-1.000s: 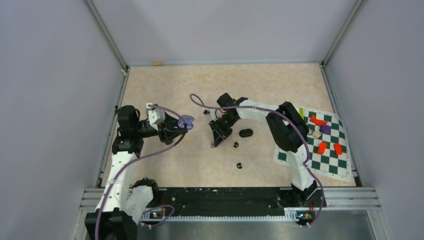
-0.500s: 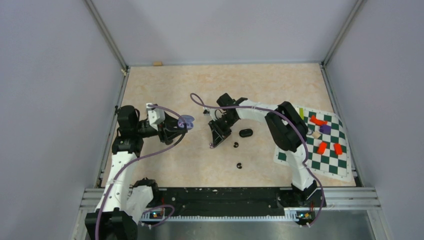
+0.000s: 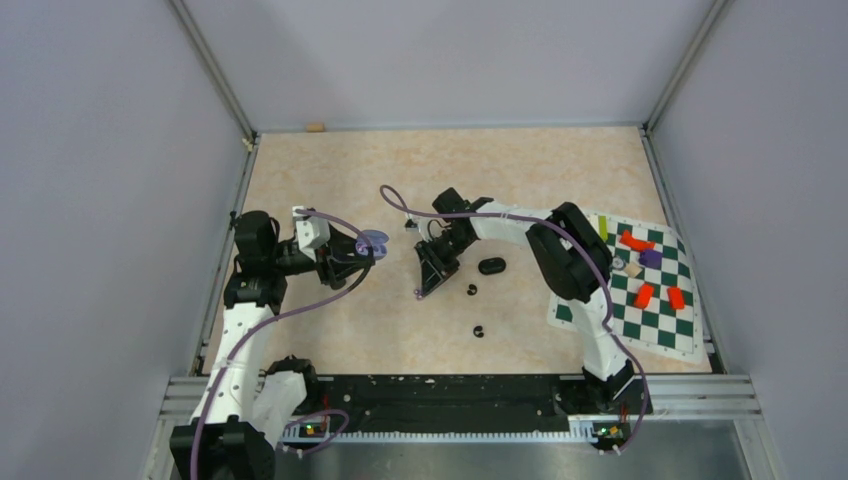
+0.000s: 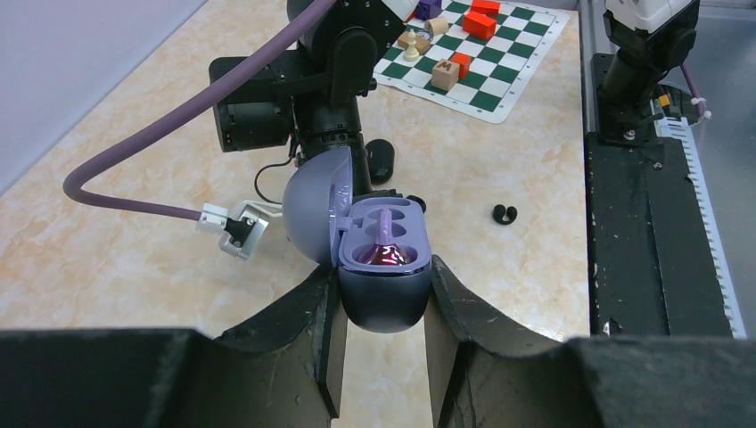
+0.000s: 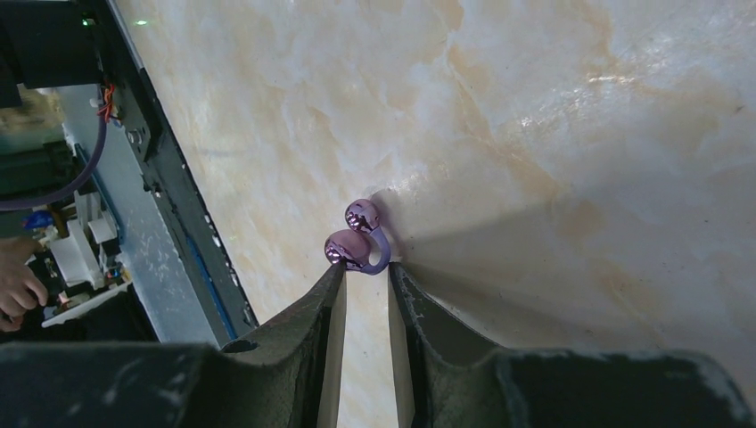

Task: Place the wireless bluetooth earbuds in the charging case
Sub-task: Pick up the earbud from the center of the board.

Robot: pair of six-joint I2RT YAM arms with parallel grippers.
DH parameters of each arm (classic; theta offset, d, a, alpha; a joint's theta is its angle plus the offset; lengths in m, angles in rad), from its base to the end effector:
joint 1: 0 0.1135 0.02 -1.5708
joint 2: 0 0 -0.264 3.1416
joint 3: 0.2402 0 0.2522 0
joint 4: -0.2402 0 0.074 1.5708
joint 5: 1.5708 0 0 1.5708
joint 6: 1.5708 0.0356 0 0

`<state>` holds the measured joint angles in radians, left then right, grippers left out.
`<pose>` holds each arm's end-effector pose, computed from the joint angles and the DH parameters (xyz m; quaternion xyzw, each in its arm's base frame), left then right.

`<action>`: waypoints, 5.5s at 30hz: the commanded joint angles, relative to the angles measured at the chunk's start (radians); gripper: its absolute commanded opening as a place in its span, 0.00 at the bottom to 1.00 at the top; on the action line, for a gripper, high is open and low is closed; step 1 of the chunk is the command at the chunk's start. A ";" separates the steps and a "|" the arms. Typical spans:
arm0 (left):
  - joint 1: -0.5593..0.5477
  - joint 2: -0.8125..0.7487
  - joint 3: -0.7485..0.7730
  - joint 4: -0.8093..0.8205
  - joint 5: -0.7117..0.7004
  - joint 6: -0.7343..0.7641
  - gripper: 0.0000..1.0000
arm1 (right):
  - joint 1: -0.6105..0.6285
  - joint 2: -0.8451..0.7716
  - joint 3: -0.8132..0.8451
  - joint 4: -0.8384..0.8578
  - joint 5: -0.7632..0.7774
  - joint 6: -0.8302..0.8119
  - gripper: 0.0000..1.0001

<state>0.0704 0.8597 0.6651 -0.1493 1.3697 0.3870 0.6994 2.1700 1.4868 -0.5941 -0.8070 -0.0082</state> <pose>0.1780 -0.0224 0.2977 0.4594 0.5680 -0.4027 0.5515 0.3089 0.2935 0.1290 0.3691 -0.8336 -0.4110 0.0050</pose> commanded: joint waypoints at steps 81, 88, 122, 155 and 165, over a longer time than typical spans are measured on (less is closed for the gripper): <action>0.006 -0.012 -0.004 0.033 0.029 0.012 0.00 | 0.033 0.031 -0.015 0.044 0.064 0.036 0.19; 0.006 -0.011 -0.003 0.032 0.028 0.013 0.00 | 0.033 0.034 -0.023 0.062 0.044 0.057 0.19; 0.006 -0.001 -0.003 0.033 0.036 0.016 0.00 | -0.079 -0.117 -0.140 0.328 -0.136 0.265 0.04; -0.017 0.021 -0.013 0.071 0.030 -0.023 0.00 | -0.105 -0.575 -0.053 0.177 0.128 -0.112 0.02; -0.022 0.019 -0.013 0.074 0.030 -0.029 0.00 | -0.106 -0.663 0.086 0.141 0.155 -0.213 0.00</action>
<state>0.0528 0.8799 0.6514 -0.1192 1.3762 0.3683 0.5987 1.5761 1.4788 -0.4583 -0.6636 -0.1585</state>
